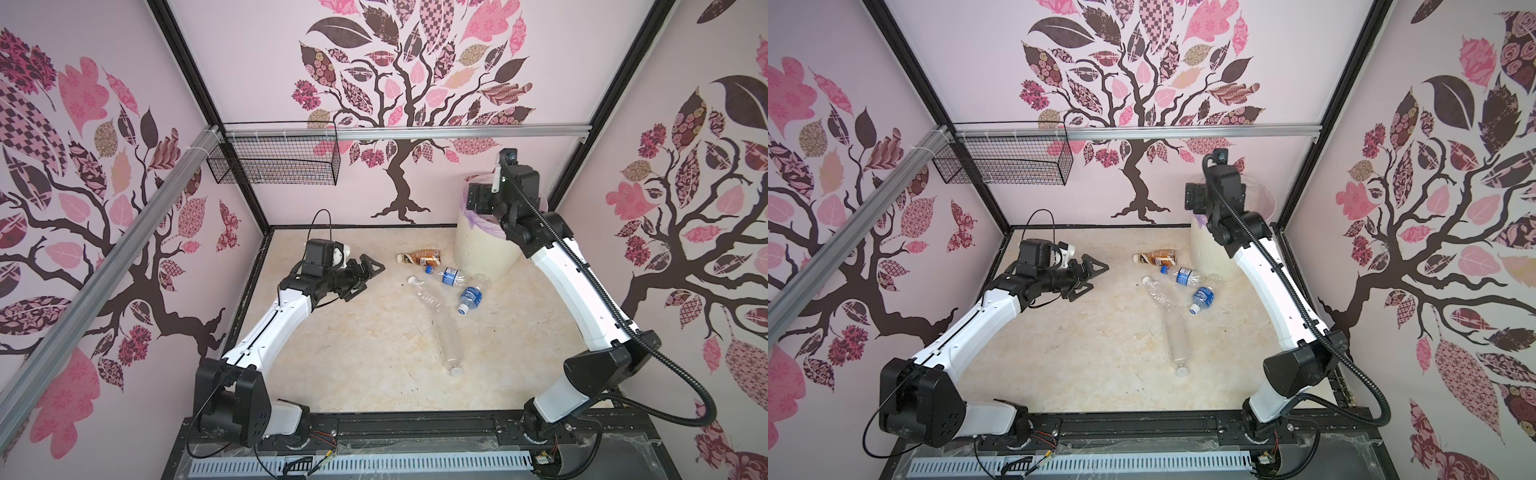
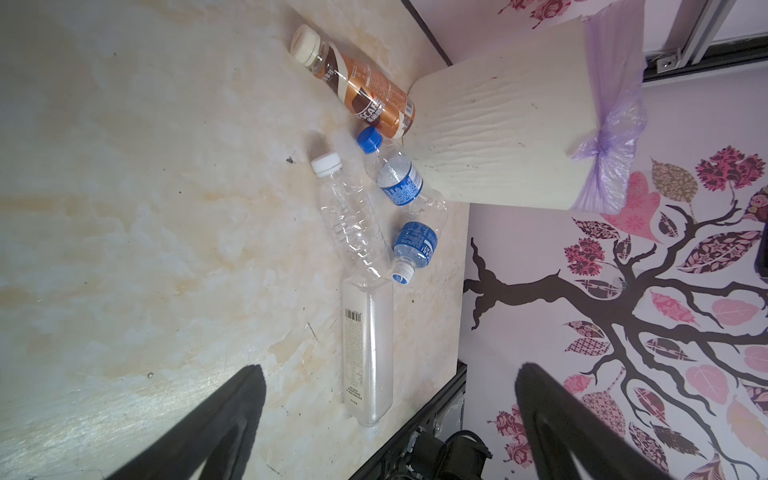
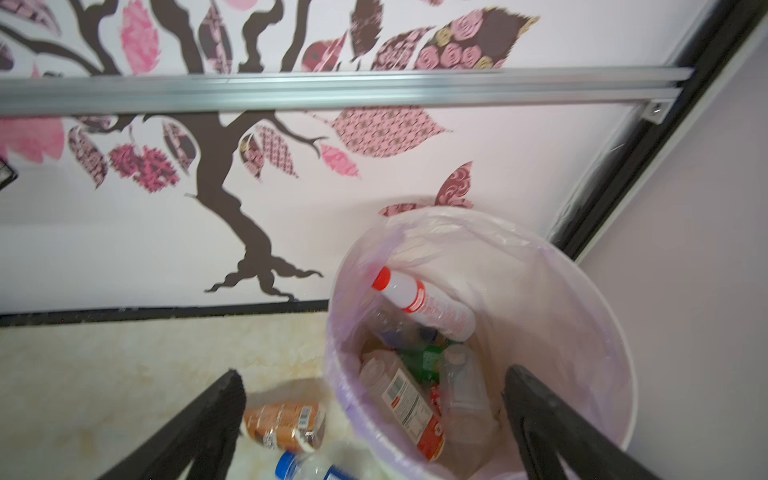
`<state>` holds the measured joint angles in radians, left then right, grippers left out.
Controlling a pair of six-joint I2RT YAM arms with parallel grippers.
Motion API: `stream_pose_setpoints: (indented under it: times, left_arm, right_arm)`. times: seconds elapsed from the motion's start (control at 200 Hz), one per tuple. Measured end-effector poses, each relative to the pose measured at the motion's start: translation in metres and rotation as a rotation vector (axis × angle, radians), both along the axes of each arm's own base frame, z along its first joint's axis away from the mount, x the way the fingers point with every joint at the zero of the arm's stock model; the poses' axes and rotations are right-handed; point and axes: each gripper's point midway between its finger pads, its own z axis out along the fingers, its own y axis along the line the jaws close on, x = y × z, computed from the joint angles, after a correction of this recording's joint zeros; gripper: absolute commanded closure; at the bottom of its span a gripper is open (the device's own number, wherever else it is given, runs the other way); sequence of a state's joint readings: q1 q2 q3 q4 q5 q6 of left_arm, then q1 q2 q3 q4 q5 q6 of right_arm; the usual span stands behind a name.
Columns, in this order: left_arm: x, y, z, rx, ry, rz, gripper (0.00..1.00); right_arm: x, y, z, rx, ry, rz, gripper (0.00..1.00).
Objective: Throw the plastic bottles in the bin
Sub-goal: 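Move the right gripper back over the tall clear rectangular bottle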
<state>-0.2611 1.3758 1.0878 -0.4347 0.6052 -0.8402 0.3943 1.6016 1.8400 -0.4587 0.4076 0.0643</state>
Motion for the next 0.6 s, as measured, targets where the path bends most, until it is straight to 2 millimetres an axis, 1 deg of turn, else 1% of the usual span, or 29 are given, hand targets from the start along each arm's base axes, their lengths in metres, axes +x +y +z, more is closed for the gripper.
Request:
stream_pose_setpoints:
  times: [0.06,0.13,0.23,0.305,0.445,0.6]
  left_arm:
    - [-0.005,0.0,-0.006,0.006,0.019,-0.001,0.02]
    - [-0.01,0.002,-0.012,0.016,0.034,0.006,0.02]
    - [-0.022,0.007,-0.015,0.02,0.04,0.023,0.02]
    - [-0.03,0.01,-0.015,0.019,0.04,0.034,0.02]
    - [-0.042,0.014,-0.017,0.017,0.038,0.049,0.02]
    - [-0.059,0.021,-0.015,0.009,0.017,0.069,0.02]
  right_arm:
    - [-0.007,0.016,-0.017,-0.013,0.031,0.036,0.01]
    - [-0.013,0.028,-0.037,-0.03,0.067,0.066,0.01]
    - [-0.021,0.046,-0.064,-0.05,0.118,0.106,0.01]
    - [-0.028,0.056,-0.084,-0.06,0.153,0.129,0.01]
    - [-0.048,0.061,-0.123,-0.065,0.224,0.159,0.0]
    - [-0.072,0.055,-0.162,-0.062,0.298,0.164,0.0]
